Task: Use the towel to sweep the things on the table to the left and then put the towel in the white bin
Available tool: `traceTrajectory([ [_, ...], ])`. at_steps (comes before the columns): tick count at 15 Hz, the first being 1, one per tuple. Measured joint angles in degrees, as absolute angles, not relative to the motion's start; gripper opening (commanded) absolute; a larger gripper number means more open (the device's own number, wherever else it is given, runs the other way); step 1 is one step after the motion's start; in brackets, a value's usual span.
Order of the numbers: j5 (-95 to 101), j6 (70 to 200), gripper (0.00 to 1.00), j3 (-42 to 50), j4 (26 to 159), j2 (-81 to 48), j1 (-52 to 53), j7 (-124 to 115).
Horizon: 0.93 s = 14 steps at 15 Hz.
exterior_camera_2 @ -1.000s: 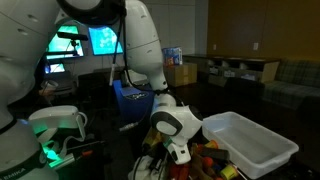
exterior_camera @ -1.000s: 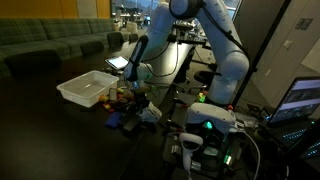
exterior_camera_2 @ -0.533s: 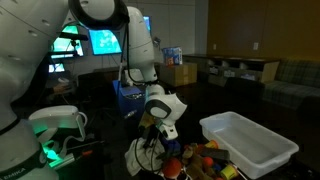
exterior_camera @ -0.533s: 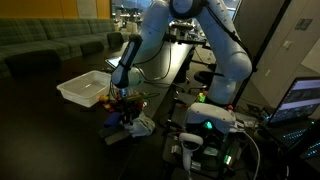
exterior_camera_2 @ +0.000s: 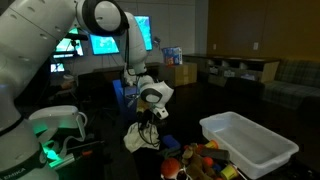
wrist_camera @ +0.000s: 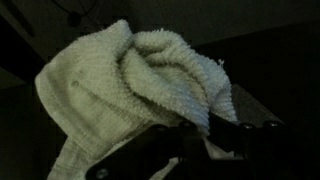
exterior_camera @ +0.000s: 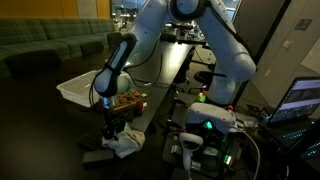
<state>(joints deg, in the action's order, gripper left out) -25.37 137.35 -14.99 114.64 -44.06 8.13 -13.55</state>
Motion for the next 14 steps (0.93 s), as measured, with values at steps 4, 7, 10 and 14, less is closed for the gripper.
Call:
traceTrajectory([
  [4, -25.5, 138.69, 0.1, -18.08, 111.64, -45.84, 10.77, -13.21],
  [7, -27.02, 138.84, 0.1, -20.75, 109.91, -45.89, 10.71, -11.14],
  [10, -30.31, 139.06, 0.11, -22.97, 108.19, -44.85, 9.87, -8.45],
  [14, -35.26, 138.61, 0.11, -24.76, 108.24, -41.13, 6.99, -3.78],
])
